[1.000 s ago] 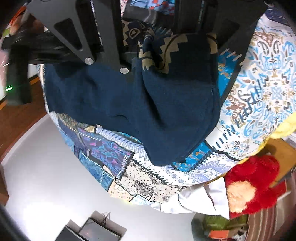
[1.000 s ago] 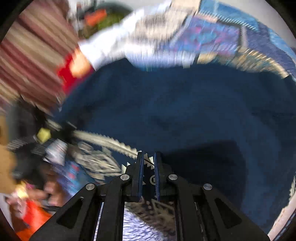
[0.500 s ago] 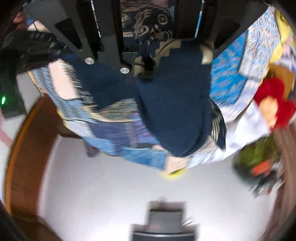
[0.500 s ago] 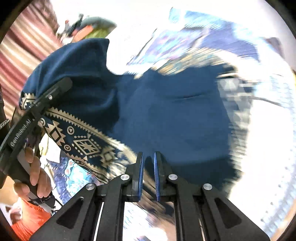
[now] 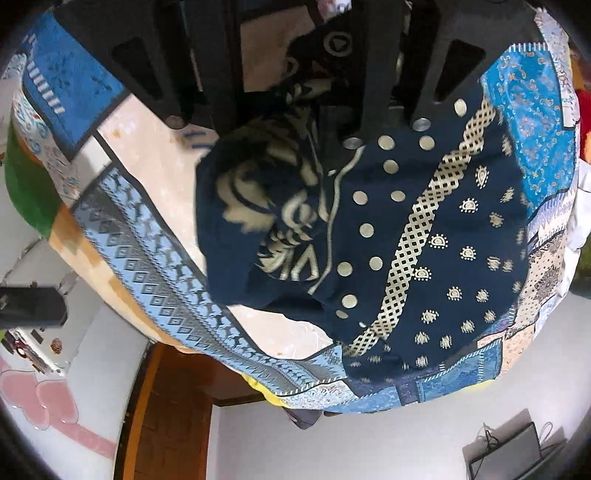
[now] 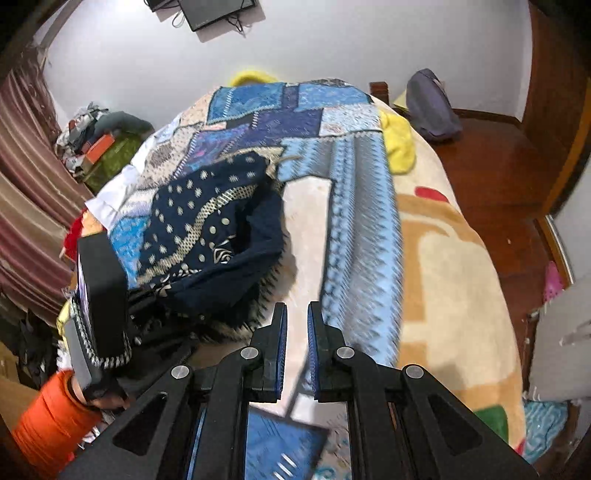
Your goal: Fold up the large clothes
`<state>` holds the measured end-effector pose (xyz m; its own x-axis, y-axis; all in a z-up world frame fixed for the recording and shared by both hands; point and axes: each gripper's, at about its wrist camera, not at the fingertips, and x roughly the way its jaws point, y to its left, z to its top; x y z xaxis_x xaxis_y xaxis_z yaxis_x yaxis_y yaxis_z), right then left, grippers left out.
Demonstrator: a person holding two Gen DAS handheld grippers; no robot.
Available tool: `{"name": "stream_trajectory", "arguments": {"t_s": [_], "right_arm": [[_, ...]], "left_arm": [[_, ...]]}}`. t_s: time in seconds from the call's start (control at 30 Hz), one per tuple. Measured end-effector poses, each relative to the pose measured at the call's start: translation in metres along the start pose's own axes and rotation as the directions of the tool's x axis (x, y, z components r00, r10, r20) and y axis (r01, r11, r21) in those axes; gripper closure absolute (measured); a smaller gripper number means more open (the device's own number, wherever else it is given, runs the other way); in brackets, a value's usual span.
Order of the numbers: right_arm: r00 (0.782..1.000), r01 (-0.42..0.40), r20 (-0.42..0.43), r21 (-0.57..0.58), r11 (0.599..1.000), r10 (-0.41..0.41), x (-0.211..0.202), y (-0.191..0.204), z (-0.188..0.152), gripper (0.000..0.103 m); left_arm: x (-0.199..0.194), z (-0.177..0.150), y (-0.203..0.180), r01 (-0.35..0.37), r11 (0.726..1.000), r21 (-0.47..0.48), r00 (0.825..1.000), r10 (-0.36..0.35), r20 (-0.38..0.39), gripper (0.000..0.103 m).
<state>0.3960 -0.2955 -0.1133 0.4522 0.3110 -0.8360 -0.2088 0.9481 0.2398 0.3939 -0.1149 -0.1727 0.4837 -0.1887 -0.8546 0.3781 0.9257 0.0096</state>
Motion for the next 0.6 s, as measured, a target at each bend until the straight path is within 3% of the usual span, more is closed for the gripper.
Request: {"name": "stream_trajectory", "arguments": {"t_s": [0.03, 0.07, 0.1, 0.17, 0.3, 0.47, 0.6], "right_arm": [[1.0, 0.003, -0.004, -0.007, 1.0, -0.003, -0.002, -0.001, -0.003, 0.097], [1.0, 0.004, -0.007, -0.016, 1.0, -0.005, 0.0, 0.0, -0.006, 0.097], [1.0, 0.003, -0.009, -0.028, 1.0, -0.003, 0.0, 0.003, -0.008, 0.097], [1.0, 0.0, -0.007, -0.042, 0.999, 0.0, 0.001, 0.007, -0.01, 0.097], [0.999, -0.025, 0.023, -0.07, 0.997, 0.027, -0.005, 0.023, -0.006, 0.097], [0.997, -0.061, 0.045, -0.125, 0.99, 0.067, -0.006, 0.056, 0.007, 0.097], [0.995, -0.087, 0.034, -0.178, 0.98, 0.094, 0.009, 0.091, 0.014, 0.097]], "left_arm": [[-0.007, -0.001, 0.001, 0.02, 1.0, -0.001, 1.0, -0.02, -0.005, 0.074], [-0.015, -0.001, 0.0, 0.031, 1.0, 0.005, 0.999, -0.03, -0.008, 0.055], [-0.02, -0.002, -0.001, 0.035, 0.999, 0.013, 0.999, -0.035, -0.014, 0.03], [-0.035, -0.008, -0.002, 0.012, 0.999, 0.036, 1.0, -0.011, -0.005, 0.01], [-0.072, -0.022, 0.013, -0.036, 0.999, 0.011, 0.998, 0.036, 0.055, 0.01], [-0.11, -0.033, 0.073, -0.079, 0.987, -0.141, 0.987, 0.098, 0.131, 0.001], [-0.098, -0.038, 0.114, -0.12, 0.962, -0.246, 0.985, 0.147, 0.094, 0.001]]}}
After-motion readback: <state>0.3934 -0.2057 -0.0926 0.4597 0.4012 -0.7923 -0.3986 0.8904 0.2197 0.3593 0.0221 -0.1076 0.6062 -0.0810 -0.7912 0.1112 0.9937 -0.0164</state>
